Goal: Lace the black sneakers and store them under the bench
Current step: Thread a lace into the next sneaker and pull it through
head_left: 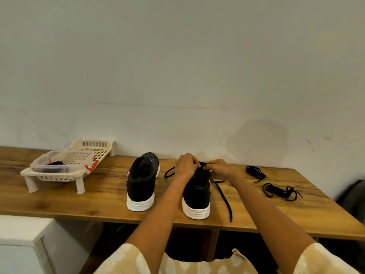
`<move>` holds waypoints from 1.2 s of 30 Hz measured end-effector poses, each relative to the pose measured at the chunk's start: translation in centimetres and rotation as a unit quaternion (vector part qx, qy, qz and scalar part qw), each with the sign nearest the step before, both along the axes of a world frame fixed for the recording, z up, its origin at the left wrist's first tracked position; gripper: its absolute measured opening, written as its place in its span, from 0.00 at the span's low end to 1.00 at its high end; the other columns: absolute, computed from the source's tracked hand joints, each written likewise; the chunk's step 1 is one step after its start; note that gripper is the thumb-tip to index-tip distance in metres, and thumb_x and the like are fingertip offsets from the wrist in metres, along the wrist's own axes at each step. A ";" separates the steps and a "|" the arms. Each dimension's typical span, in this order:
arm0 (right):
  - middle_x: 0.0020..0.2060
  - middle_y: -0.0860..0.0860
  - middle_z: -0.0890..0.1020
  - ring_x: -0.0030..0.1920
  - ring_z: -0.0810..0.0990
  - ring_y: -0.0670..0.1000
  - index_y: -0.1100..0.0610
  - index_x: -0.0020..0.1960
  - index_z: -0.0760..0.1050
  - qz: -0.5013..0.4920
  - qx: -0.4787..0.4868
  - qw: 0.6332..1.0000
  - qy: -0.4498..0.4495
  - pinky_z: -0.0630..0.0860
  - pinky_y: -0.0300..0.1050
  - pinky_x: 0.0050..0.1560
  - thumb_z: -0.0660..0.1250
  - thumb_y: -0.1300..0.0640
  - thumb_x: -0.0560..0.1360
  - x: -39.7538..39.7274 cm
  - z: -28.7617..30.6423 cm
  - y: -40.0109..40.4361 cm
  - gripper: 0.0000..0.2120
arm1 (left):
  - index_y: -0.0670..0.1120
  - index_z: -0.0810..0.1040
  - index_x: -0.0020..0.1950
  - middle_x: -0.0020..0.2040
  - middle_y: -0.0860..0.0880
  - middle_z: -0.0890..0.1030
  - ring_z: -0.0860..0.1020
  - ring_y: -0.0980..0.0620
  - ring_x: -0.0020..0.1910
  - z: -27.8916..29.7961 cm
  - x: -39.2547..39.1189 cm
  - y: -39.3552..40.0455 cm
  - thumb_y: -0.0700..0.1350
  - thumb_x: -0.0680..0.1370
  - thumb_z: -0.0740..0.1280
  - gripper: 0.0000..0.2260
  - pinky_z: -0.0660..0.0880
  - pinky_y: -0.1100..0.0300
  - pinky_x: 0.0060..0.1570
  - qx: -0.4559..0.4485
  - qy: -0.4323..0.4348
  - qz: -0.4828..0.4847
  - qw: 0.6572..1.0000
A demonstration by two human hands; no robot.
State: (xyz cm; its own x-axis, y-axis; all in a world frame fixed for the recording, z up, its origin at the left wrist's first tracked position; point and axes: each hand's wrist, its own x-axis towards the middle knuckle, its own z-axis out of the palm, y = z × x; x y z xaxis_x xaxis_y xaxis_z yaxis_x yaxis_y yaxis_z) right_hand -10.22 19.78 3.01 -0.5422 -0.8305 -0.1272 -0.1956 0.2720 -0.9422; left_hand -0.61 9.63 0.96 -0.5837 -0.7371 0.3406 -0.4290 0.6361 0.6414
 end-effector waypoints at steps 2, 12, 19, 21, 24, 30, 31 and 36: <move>0.40 0.59 0.80 0.35 0.80 0.51 0.69 0.52 0.78 -0.003 0.000 1.000 0.008 0.76 0.37 0.30 0.63 0.66 0.75 0.0 0.0 -0.1 0.09 | 0.46 0.85 0.44 0.46 0.48 0.85 0.81 0.50 0.46 0.2 0.0 -0.2 0.42 0.75 0.69 0.05 0.75 0.59 0.44 -0.021 -0.021 -0.022 0.999; 0.46 0.60 0.82 0.39 0.82 0.53 0.65 0.48 0.78 0.001 -0.010 0.999 -0.033 0.78 0.39 0.33 0.64 0.60 0.78 -0.7 -0.3 -0.3 0.08 | 0.46 0.74 0.50 0.44 0.46 0.82 0.79 0.46 0.44 -0.4 -0.4 -0.2 0.42 0.74 0.71 0.08 0.75 0.54 0.43 0.003 0.017 -0.018 1.000; 0.41 0.59 0.78 0.38 0.77 0.54 0.62 0.41 0.74 -0.052 0.012 0.997 0.064 0.74 0.42 0.33 0.58 0.61 0.78 -0.4 -0.6 -2.0 0.10 | 0.46 0.82 0.56 0.55 0.47 0.82 0.78 0.49 0.54 0.3 -0.6 -1.1 0.39 0.77 0.64 0.11 0.75 0.56 0.56 0.026 -0.031 -0.099 0.994; 0.40 0.58 0.77 0.36 0.77 0.54 0.62 0.39 0.71 -0.066 -0.023 0.995 0.072 0.74 0.44 0.34 0.55 0.62 0.78 -0.3 0.8 -2.6 0.12 | 0.44 0.83 0.52 0.47 0.47 0.82 0.77 0.50 0.47 1.2 -0.6 -1.2 0.38 0.76 0.62 0.11 0.73 0.57 0.50 0.081 -0.034 -0.109 0.990; 0.39 0.58 0.78 0.33 0.76 0.52 0.64 0.44 0.69 -0.055 -0.142 0.988 -0.011 0.77 0.44 0.37 0.51 0.65 0.79 -0.1 5.0 -2.9 0.10 | 0.45 0.76 0.36 0.33 0.49 0.73 0.70 0.50 0.34 2.6 -0.5 -1.6 0.46 0.76 0.64 0.09 0.66 0.56 0.39 0.157 -0.037 -0.098 0.982; 0.38 0.54 0.76 0.35 0.77 0.51 0.60 0.43 0.68 -0.066 -0.279 0.958 -0.031 0.79 0.43 0.40 0.52 0.63 0.82 -1.0 11.4 -2.5 0.10 | 0.43 0.81 0.57 0.56 0.45 0.81 0.77 0.47 0.56 3.3 -1.1 -1.5 0.49 0.75 0.70 0.14 0.73 0.53 0.58 0.084 -0.063 -0.093 0.990; 0.38 0.54 0.76 0.34 0.76 0.50 0.60 0.44 0.69 -0.077 -0.276 0.958 -0.008 0.78 0.42 0.39 0.53 0.63 0.82 -1.3 11.1 -2.4 0.10 | 0.43 0.82 0.55 0.54 0.45 0.82 0.78 0.47 0.55 3.6 -1.3 -1.3 0.49 0.75 0.70 0.13 0.74 0.53 0.57 0.085 -0.026 -0.067 0.994; 0.41 0.55 0.77 0.33 0.76 0.49 0.62 0.57 0.74 -0.037 -0.117 0.974 0.192 0.78 0.40 0.39 0.61 0.63 0.79 -2.7 6.3 -1.1 0.09 | 0.41 0.83 0.42 0.45 0.42 0.84 0.80 0.45 0.48 8.5 -1.9 0.2 0.47 0.76 0.69 0.10 0.76 0.52 0.50 0.119 0.190 0.002 0.975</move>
